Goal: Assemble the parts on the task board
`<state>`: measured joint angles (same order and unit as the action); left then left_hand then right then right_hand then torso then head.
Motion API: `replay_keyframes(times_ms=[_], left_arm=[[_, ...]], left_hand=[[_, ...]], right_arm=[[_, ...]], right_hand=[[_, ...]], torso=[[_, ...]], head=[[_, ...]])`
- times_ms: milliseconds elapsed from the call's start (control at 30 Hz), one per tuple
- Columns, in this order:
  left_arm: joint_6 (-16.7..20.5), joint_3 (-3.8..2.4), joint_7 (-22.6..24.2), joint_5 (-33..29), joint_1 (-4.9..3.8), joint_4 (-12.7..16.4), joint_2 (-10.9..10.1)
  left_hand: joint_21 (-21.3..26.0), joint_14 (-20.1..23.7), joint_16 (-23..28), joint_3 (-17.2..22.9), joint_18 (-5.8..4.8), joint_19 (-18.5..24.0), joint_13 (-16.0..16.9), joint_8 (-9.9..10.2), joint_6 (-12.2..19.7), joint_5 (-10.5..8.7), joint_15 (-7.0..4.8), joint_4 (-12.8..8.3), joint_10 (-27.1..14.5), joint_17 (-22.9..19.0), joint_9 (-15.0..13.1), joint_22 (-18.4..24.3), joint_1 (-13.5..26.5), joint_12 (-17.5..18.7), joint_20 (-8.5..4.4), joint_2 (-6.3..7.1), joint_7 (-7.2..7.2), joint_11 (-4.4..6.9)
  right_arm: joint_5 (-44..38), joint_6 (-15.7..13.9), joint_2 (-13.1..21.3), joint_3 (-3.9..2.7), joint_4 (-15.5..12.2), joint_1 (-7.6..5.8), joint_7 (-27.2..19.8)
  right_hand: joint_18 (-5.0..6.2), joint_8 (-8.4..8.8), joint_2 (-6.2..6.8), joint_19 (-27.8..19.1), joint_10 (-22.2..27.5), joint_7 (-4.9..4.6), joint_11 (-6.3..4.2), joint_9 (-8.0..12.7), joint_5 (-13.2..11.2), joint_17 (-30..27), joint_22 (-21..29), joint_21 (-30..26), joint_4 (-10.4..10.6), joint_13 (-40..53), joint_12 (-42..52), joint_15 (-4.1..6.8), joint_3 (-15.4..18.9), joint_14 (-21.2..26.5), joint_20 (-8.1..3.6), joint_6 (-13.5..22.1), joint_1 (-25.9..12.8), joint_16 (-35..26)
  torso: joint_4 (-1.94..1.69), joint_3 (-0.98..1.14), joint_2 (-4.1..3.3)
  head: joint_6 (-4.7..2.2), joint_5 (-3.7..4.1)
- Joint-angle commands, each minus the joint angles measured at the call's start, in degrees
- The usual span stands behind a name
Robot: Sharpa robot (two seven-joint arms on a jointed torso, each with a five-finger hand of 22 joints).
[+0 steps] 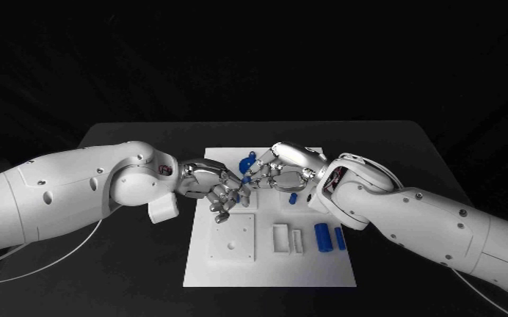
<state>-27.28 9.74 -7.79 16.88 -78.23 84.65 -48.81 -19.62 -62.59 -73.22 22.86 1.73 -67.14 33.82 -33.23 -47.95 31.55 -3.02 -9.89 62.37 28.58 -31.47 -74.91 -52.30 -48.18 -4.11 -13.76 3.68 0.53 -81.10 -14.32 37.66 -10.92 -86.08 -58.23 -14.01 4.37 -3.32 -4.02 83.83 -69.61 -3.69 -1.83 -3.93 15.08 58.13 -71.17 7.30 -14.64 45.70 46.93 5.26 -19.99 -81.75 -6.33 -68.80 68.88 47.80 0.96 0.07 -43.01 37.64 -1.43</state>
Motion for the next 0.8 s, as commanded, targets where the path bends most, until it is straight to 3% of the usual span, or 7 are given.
replay_keyframes(times_ms=[33,567,667,767,800], left_arm=[[-1.49,-0.09,0.72,0.11,-0.07,0.17,0.16],[-1.39,-0.09,0.57,0.46,-0.07,0.18,0.19],[-0.59,-0.09,0.63,0.91,-0.07,0.10,0.16],[0.30,-0.09,0.56,2.02,-0.07,-0.01,0.12],[0.56,-0.09,0.47,2.67,-0.07,-0.05,0.10]], left_hand=[[-0.35,0.36,-0.38,0.08,0.75,0.22,-0.08,-0.07,0.16,0.23,0.05,-0.42,-0.35,-0.05,-0.07,-1.31,-0.33,-0.14,0.01,-0.36,-0.18,-0.03],[-0.77,0.43,-0.38,0.15,0.83,0.48,-0.14,0.01,0.23,0.22,0.08,-0.89,-0.42,-0.12,-0.13,-1.29,-0.45,-0.09,0.04,-0.38,-0.13,-0.07],[-0.87,0.47,-0.35,-0.01,0.87,0.54,-0.16,0.35,0.68,-0.16,0.09,-2.02,-0.45,-0.17,0.04,-1.28,-0.91,-0.07,0.04,0.29,0.07,-0.11],[-0.84,0.44,-0.20,-1.88,0.86,0.53,-0.30,0.82,0.92,-2.86,0.15,-3.64,-0.40,-0.30,0.50,-1.19,-1.80,0.08,0.14,2.07,0.07,-0.10],[-0.67,0.57,0.05,-3.07,0.80,0.63,-0.41,0.96,1.20,-5.92,0.20,-4.17,-0.46,-0.43,0.62,-1.10,-2.40,0.26,0.22,3.07,-0.07,-0.07]], right_arm=[[0.19,0.28,-0.12,0.05,-0.10,0.08,-0.12],[2.40,-0.33,-0.32,0.05,0.13,0.08,0.34],[3.95,0.05,-0.30,0.05,0.29,0.08,0.70],[5.84,0.91,-0.22,0.05,0.55,0.08,1.22],[6.59,1.26,-0.19,0.05,0.68,0.08,1.40]], right_hand=[[-0.04,-0.33,0.94,0.44,-0.09,-0.25,-0.03,-0.18,-0.29,0.03,-0.28,-0.30,0.90,0.01,-0.30,-0.07,-2.31,-0.11,0.14,-0.14,-0.24,0.09],[-0.08,-0.39,2.13,0.67,-0.24,0.13,-0.25,-0.47,-1.46,0.18,-0.97,-0.72,2.12,0.11,-0.28,0.05,-5.58,-0.17,0.03,-1.54,-0.12,0.23],[-0.15,-0.43,2.32,0.69,-0.26,0.30,-0.33,-0.69,-0.95,0.23,-1.06,-0.77,2.01,0.12,-0.34,0.11,-5.63,-0.16,-0.03,-2.11,-0.29,0.28],[-0.21,-0.40,2.36,0.73,-0.33,0.40,-0.40,-1.03,-0.52,0.40,-1.13,-0.79,1.84,0.13,-0.37,0.17,-5.50,-0.21,-0.10,-2.40,-0.40,0.47],[-0.36,-0.36,2.18,0.74,-0.37,0.42,-0.40,-1.59,-0.45,0.45,-1.24,-0.87,1.54,0.16,-0.48,0.20,-5.45,-0.15,-0.20,-2.39,-0.59,0.46]], torso=[[-0.01,-0.01,0.01],[-0.02,0.01,0.00],[-0.02,0.00,0.03],[-0.03,0.00,0.00],[-0.04,0.00,0.00]], head=[[-0.03,-0.05],[-0.02,-0.02],[-0.08,-0.02],[-0.08,-0.04],[-0.07,-0.04]])
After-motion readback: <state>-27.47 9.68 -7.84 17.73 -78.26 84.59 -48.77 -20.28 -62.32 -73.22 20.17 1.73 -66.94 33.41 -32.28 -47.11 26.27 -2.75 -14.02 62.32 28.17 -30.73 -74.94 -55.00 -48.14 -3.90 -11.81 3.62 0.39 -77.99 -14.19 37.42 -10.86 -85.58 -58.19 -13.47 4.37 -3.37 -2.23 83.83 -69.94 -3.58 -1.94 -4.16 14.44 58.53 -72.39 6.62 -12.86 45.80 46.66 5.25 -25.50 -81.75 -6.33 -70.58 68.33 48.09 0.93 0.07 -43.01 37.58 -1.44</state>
